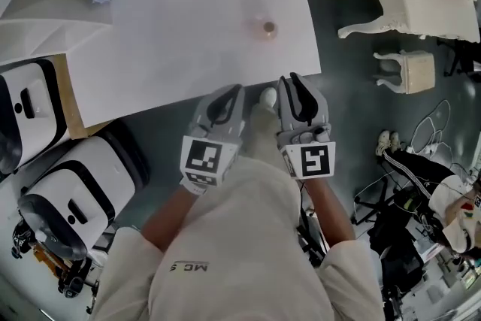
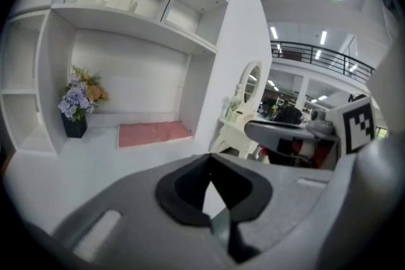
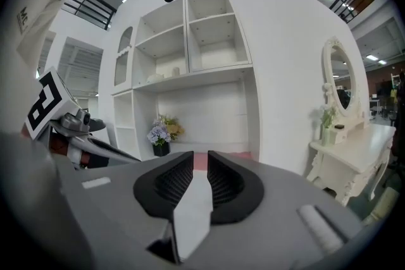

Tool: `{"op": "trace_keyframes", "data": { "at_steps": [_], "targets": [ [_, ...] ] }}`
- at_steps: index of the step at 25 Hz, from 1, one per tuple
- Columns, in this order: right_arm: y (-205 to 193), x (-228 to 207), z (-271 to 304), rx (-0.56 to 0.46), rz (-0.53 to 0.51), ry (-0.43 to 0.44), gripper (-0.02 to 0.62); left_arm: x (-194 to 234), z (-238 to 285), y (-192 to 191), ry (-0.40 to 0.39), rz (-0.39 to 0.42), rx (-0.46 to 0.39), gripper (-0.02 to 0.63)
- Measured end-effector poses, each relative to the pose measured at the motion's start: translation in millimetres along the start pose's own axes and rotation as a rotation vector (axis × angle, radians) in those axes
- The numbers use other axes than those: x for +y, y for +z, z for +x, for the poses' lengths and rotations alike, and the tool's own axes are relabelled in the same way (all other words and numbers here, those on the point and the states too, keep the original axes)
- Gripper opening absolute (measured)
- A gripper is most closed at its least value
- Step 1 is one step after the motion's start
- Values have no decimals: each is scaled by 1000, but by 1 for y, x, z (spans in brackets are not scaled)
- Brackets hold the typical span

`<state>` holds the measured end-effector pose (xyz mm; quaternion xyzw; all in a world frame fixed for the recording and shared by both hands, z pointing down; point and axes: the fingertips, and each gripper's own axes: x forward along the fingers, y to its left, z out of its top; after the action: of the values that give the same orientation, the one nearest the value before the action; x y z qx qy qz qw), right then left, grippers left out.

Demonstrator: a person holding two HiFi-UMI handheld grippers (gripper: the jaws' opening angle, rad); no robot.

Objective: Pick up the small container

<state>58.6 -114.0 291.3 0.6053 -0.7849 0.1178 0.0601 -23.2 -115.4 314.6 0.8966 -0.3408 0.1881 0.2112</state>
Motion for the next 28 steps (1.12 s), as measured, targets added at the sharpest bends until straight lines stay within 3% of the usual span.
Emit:
{"op": "trace_keyframes", "data": {
  "at_steps": [13,28],
  "targets": [
    [-101,-28,65,52,9,58,81,47,59,-71,113,-100,20,0],
    [-152,-77,96,37,-4,91,115,46,128,-103,168,-96,39,0]
  ]
}}
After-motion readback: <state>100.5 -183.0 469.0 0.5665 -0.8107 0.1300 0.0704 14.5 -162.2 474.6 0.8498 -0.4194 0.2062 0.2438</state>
